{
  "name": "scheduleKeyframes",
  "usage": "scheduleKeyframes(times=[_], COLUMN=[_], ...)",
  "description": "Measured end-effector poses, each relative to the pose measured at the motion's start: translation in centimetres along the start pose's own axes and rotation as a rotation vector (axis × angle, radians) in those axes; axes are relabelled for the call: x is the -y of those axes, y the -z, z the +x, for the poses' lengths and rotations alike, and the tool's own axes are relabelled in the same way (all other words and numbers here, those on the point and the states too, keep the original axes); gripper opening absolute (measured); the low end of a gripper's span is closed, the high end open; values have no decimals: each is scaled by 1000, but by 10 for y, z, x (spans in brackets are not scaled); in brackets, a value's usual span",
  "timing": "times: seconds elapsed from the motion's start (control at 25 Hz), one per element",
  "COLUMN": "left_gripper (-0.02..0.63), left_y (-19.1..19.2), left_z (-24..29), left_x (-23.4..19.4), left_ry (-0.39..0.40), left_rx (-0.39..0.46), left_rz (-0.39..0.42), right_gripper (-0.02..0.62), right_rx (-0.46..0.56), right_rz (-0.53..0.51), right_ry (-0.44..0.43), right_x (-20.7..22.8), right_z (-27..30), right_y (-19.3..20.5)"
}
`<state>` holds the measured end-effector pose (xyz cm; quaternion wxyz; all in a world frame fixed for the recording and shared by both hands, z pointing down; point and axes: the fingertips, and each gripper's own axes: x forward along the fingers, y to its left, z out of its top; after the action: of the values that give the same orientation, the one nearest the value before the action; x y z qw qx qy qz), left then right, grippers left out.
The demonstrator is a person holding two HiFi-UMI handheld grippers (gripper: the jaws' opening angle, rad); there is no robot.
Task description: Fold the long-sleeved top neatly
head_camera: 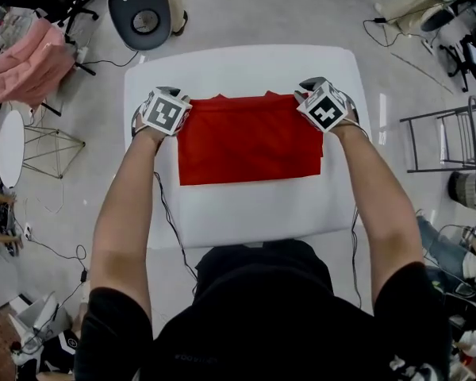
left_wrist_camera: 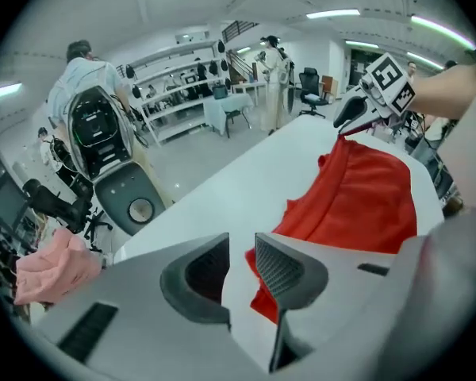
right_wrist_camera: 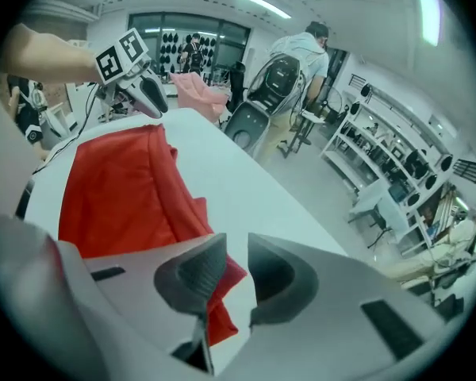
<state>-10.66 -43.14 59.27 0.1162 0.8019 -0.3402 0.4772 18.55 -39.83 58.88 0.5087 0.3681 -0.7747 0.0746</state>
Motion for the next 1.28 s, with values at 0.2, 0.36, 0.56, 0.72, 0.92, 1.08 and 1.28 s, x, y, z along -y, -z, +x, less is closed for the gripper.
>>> scheduleKeyframes(times=[0.2,0.36,0.56,0.72,0.92,1.08,1.28], left_gripper=[98,98,93,72,21,8,8], left_y=[-11,-9,-2,9,27,50,67], left_z=[-41,-66,-98,-124,-159,-179,-201], left_x=[-7,10,33,45,58,80,110], left_ry=[-24,-19,-19,-13,-18,0,4], left_rx=[88,138,210,291,399,445,480], left_rz=[-33,-16,-20,-110,-207,-244,-187], right_gripper=[74,67,24,6,5,5,5], right_rx=[62,124,222,300,412,475,506], right_rz=[36,80,209,280,385,449,542], right_ry=[56,76,101,98,77,56,56], right_x=[3,-8,-25,-50,-92,-134,-166], right_z=[-35,-65,-106,-136,-172,-189,-198], right_y=[-16,-21,-18,-18,-20,-11,5])
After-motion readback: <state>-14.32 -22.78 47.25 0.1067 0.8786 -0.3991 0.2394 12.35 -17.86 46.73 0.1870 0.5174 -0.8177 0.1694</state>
